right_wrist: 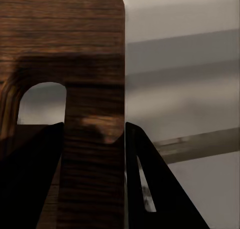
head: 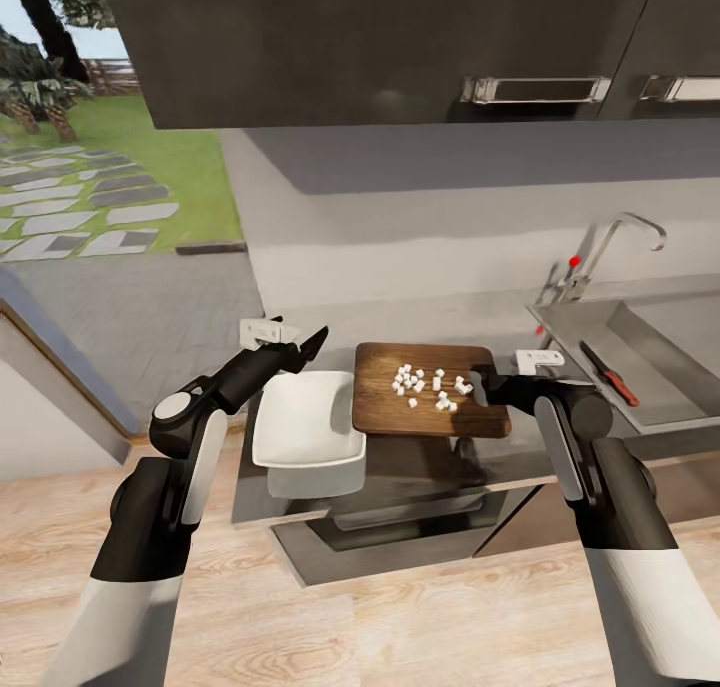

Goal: In the kitchen, take the Vidalia onion out of the sink, dice it on the chopping board with the paring knife, put the diced onion into the bowl on the countertop, then place both the paring knife and the chopping board into the sink.

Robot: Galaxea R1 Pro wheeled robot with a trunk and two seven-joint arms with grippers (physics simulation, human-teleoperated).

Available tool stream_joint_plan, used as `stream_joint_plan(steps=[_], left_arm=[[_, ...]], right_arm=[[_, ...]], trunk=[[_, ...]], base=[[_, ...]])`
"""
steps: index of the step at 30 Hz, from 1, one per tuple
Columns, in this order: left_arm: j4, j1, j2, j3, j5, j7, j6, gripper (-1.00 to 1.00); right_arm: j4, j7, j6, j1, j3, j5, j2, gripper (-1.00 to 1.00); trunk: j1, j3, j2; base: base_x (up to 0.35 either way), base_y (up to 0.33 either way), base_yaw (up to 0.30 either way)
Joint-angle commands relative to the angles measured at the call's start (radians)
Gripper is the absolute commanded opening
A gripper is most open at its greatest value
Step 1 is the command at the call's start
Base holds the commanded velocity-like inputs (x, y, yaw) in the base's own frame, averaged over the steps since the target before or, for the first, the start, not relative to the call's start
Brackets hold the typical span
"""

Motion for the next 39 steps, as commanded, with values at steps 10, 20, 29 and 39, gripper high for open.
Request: stream_joint_plan(steps=[10,20,29,39], left_arm=[[-0.001,-0.001,0.0,0.001,0.01,-0.001,0.009,1.0],[-0.001,-0.001,0.0,0.001,0.01,-0.001,0.009,1.0],[-0.001,-0.001,0.0,0.002,0.01,-0.001,0.009,1.0],[-0.001,-0.001,0.0,0.002,0.01,-0.001,0.009,1.0]], right_arm=[[-0.001,-0.009,0.003,-0.001,0.002,-0.015,-0.001,-1.0],[-0.001,-0.009,0.003,-0.001,0.002,-0.015,-0.001,-1.0],[-0.001,-0.009,0.003,-0.001,0.002,-0.015,-0.001,-1.0],[-0.001,-0.009,0.004,-0.001,0.002,-0.015,-0.001,-1.0]], trunk=[[0.001,-0.002,-0.002],[0.001,-0.002,-0.002],[0.001,-0.002,-0.002],[0.001,-0.002,-0.002]], base=[[0.0,0.104,0.0],[0.0,0.002,0.0],[0.0,0.002,0.0],[0.0,0.019,0.0]])
